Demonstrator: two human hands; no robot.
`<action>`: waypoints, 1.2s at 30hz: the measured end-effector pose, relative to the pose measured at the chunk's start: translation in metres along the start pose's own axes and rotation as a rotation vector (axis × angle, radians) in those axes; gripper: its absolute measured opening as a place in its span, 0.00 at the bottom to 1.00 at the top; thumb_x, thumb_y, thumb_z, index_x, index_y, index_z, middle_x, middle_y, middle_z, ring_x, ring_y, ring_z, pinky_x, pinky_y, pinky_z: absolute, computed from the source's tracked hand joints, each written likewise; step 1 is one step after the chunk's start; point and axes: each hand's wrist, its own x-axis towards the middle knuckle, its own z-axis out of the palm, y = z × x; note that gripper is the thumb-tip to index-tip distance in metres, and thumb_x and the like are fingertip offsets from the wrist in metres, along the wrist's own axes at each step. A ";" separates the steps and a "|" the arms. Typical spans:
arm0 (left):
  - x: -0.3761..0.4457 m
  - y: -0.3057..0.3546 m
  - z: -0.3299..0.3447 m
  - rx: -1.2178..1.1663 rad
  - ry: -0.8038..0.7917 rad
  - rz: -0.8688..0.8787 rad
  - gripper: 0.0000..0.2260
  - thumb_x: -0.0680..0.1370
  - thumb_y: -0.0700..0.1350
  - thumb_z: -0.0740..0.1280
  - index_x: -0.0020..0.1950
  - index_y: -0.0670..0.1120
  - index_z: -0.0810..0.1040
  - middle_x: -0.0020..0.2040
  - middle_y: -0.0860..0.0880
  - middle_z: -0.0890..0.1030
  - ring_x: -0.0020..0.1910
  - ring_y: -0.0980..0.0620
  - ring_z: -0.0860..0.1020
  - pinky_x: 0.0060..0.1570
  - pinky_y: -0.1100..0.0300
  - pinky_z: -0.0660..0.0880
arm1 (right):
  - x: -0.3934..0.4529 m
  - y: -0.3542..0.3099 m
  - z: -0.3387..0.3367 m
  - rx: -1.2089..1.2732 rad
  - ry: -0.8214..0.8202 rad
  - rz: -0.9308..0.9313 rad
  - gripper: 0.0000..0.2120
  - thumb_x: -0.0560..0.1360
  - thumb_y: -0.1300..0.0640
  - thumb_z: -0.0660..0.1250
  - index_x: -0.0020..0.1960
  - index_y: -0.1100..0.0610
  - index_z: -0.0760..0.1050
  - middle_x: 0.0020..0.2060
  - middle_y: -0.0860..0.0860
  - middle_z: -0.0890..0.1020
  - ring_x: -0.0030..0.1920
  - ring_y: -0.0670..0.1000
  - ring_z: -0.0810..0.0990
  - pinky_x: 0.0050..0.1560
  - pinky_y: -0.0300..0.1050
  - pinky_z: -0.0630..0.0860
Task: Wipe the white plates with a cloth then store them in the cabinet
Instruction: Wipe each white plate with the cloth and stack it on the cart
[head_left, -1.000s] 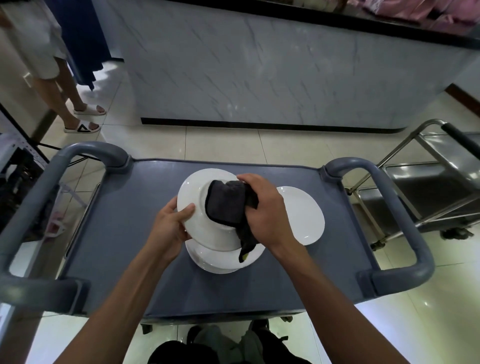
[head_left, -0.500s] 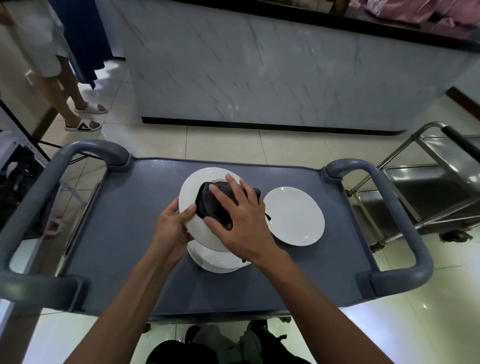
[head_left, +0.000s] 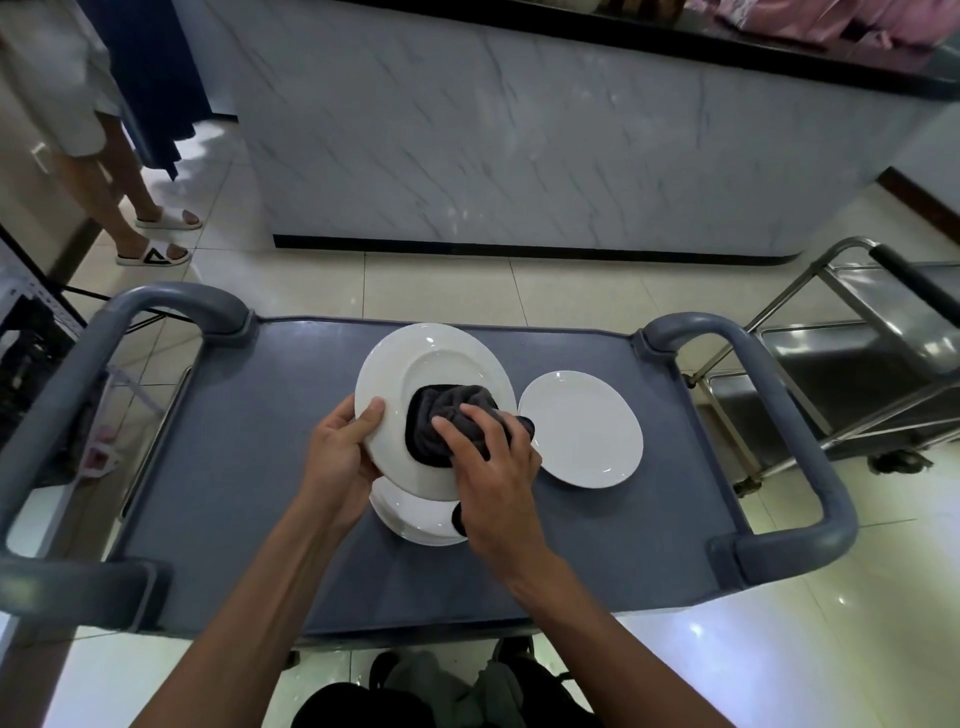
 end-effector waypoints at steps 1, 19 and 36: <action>0.000 0.000 0.001 0.016 -0.009 -0.001 0.10 0.81 0.41 0.64 0.60 0.42 0.80 0.53 0.41 0.85 0.47 0.45 0.85 0.40 0.52 0.83 | 0.003 0.001 0.000 -0.001 0.001 -0.004 0.28 0.76 0.63 0.68 0.71 0.44 0.70 0.72 0.51 0.70 0.70 0.60 0.67 0.60 0.65 0.70; 0.001 0.014 -0.010 0.258 -0.108 0.050 0.19 0.73 0.43 0.70 0.63 0.40 0.80 0.57 0.34 0.82 0.50 0.39 0.79 0.49 0.46 0.75 | 0.087 -0.015 -0.017 0.067 -0.052 -0.068 0.19 0.80 0.58 0.62 0.70 0.46 0.75 0.70 0.49 0.74 0.68 0.58 0.68 0.58 0.64 0.69; 0.009 0.012 -0.030 0.046 -0.086 0.042 0.15 0.73 0.40 0.67 0.58 0.45 0.84 0.52 0.44 0.86 0.46 0.48 0.84 0.41 0.56 0.82 | 0.106 0.002 -0.029 0.190 -0.060 0.269 0.18 0.83 0.54 0.59 0.71 0.44 0.73 0.66 0.44 0.75 0.64 0.54 0.68 0.62 0.57 0.70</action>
